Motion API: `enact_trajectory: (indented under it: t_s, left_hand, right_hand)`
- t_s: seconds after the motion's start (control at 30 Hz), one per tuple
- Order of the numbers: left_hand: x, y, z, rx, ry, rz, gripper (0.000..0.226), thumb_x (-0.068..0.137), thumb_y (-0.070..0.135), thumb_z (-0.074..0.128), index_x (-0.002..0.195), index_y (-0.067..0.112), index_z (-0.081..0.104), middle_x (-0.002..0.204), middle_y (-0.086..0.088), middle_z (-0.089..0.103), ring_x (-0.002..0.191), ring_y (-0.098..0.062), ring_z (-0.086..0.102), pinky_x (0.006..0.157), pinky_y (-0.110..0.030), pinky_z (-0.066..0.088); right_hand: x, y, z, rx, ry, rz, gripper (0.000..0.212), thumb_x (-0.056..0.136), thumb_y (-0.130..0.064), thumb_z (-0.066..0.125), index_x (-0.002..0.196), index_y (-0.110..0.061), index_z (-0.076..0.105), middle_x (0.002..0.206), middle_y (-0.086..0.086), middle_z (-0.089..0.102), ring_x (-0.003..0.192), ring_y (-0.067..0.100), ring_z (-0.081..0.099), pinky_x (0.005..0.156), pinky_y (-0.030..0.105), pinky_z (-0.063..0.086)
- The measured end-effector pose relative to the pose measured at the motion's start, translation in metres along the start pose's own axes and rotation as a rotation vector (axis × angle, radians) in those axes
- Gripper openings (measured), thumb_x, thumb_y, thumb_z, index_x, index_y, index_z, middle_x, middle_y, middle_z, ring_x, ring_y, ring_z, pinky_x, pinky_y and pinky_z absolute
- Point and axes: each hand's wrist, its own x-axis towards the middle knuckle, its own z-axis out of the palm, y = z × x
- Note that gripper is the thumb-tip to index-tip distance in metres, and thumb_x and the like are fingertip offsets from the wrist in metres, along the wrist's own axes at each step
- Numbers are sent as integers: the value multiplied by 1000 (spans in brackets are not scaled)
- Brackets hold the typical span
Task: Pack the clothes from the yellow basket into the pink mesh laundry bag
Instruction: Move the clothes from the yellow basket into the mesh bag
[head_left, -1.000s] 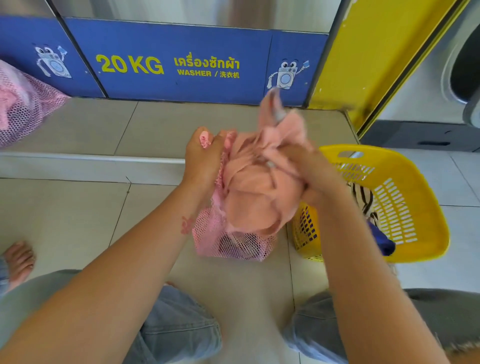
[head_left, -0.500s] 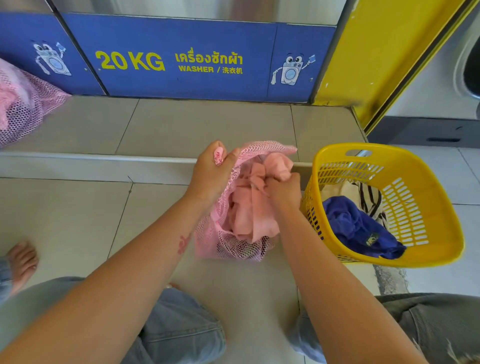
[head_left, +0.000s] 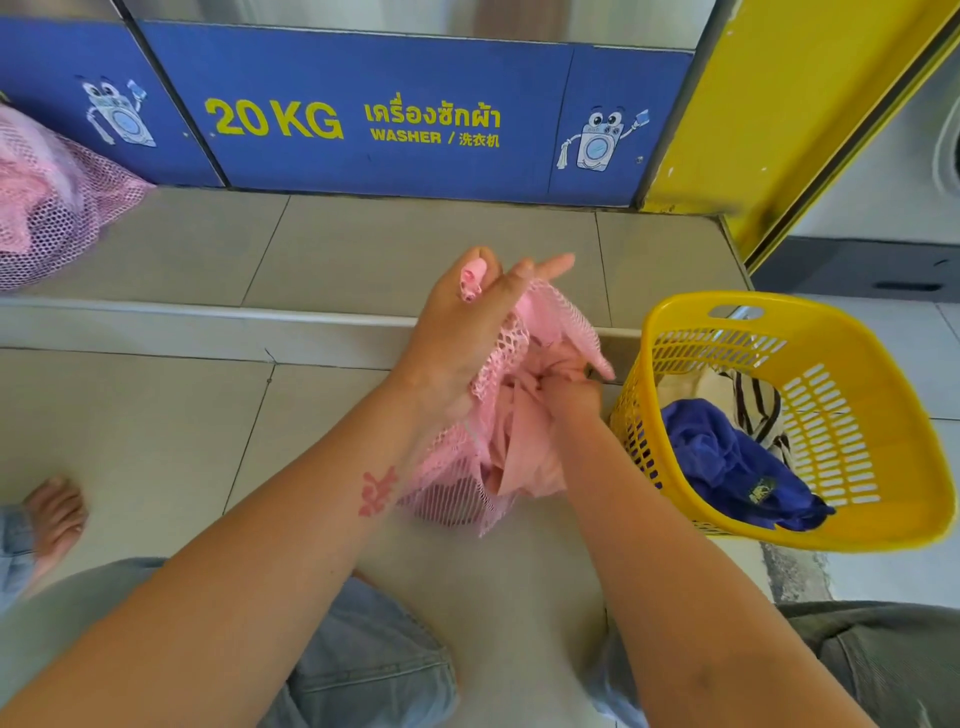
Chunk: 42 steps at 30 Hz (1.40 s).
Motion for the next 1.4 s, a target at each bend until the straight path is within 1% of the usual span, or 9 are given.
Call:
enact_trajectory:
  t_s: [0.13, 0.23, 0.47, 0.63, 0.77, 0.93, 1.07, 1.23, 1.4]
  left_hand:
    - [12, 1, -11, -203, 343, 11, 38, 99, 12, 52, 71, 23, 29, 110, -10, 73, 101, -27, 58, 90, -49, 44]
    - [14, -13, -28, 313, 565, 78, 39, 95, 28, 59, 69, 22, 30, 73, -1, 52, 70, -19, 48, 71, -41, 46]
    - [18, -48, -65, 1087, 410, -240, 51, 81, 40, 74, 108, 7, 47, 93, -3, 53, 83, -26, 50, 65, -32, 34]
    - [27, -52, -67, 880, 501, -161, 35, 91, 24, 59, 71, 19, 32, 67, 3, 40, 67, -24, 38, 50, -32, 26]
    - [18, -41, -46, 618, 243, -62, 35, 95, 20, 58, 69, 25, 34, 62, 11, 39, 52, 1, 40, 48, -15, 31]
    - [10, -20, -21, 438, -15, 12, 38, 97, 29, 56, 67, 27, 32, 53, 16, 32, 49, 1, 29, 46, -15, 29]
    - [12, -4, -32, 294, 121, -10, 39, 95, 33, 57, 65, 27, 32, 60, 12, 30, 56, -8, 28, 50, -25, 27]
    - [18, -14, -51, 122, 542, -130, 30, 94, 31, 57, 73, 23, 36, 83, -9, 43, 76, -21, 41, 69, -38, 35]
    - [18, -36, -64, 300, 782, -157, 35, 96, 30, 53, 70, 22, 32, 69, 3, 35, 60, -15, 32, 67, -32, 32]
  right_hand:
    - [-10, -13, -16, -354, 357, -239, 47, 81, -34, 60, 122, -16, 44, 119, 11, 59, 111, 34, 57, 93, 45, 48]
    - [-24, -17, 1, -615, 420, -379, 51, 80, -33, 58, 123, -13, 40, 128, 26, 53, 114, 42, 53, 85, 45, 47]
    - [-43, 2, 23, -701, 212, -556, 30, 81, -15, 50, 111, -14, 47, 110, 12, 62, 108, 36, 49, 63, 35, 26]
    - [-54, 17, 26, -872, 53, -732, 31, 80, -16, 53, 111, -21, 48, 99, 4, 64, 102, 31, 51, 54, 32, 30]
    - [-60, 27, 34, -1099, -326, -845, 39, 79, -28, 66, 114, -17, 51, 105, 5, 61, 107, 31, 52, 67, 38, 48]
    - [-41, 35, 47, -1358, -450, -374, 37, 80, -16, 69, 113, -11, 55, 86, 6, 57, 88, 30, 57, 73, 44, 53]
    - [-22, 35, 26, -1349, -357, -503, 45, 73, -20, 70, 110, -33, 49, 86, -6, 59, 91, 26, 61, 75, 42, 53]
    - [-6, 29, 27, -1857, -304, -586, 63, 85, -19, 62, 143, -24, 37, 140, 8, 50, 136, 42, 34, 101, 65, 35]
    - [-5, 36, 22, -1256, -325, -858, 43, 88, -44, 44, 128, -29, 51, 139, -4, 52, 137, 26, 36, 113, 48, 27]
